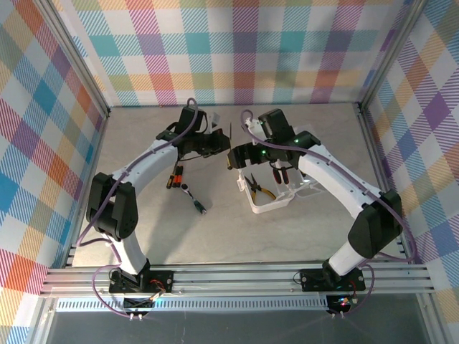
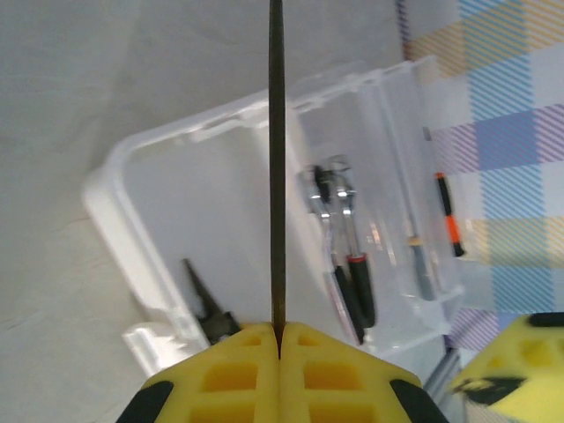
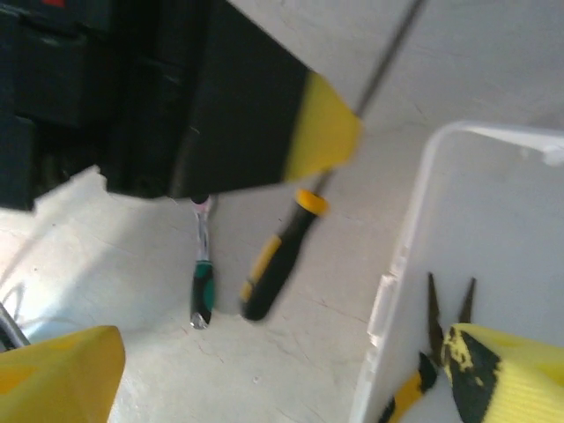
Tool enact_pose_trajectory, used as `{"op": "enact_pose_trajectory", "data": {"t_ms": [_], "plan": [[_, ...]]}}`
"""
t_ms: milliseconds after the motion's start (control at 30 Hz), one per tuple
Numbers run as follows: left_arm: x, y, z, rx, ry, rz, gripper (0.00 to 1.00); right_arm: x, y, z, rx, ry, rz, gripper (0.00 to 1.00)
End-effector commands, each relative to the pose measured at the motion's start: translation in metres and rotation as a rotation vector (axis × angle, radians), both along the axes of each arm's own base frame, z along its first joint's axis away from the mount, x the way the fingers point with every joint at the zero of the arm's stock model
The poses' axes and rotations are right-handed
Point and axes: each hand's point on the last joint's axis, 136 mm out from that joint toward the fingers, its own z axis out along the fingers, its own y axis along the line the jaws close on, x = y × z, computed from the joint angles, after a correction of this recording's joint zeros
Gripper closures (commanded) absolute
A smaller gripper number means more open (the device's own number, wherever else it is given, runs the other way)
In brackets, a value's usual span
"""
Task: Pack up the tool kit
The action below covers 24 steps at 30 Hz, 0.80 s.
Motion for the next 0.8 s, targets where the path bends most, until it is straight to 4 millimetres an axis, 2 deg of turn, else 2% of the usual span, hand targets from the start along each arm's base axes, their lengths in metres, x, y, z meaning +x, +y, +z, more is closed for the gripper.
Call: {"op": "enact_pose_trajectory", "data": {"t_ms": [0, 200, 333, 500, 633, 767], "plan": [[-0.004, -0.019, 0.031, -0.102, -0.045, -0.042, 1.00, 0.012, 0.016, -0.006, 0.062, 0.024, -0.034, 0.13], [-0.008, -0.027, 0.035, -0.126, -0.049, -0.056, 1.00, 0.021, 0.018, -0.025, 0.050, 0.071, -0.098, 0.23], [-0.011, -0.028, 0.039, -0.132, -0.056, -0.063, 1.00, 0.024, 0.021, -0.027, 0.055, 0.072, -0.106, 0.34], [-0.012, -0.028, 0.041, -0.134, -0.063, -0.066, 1.00, 0.027, 0.019, -0.022, 0.054, 0.052, -0.121, 0.60], [-0.014, -0.028, 0.042, -0.134, -0.064, -0.070, 1.00, 0.027, 0.016, -0.019, 0.049, 0.042, -0.133, 0.87], [-0.014, -0.028, 0.037, -0.124, -0.057, -0.074, 1.00, 0.026, 0.012, -0.014, 0.046, 0.021, -0.143, 1.00]]}}
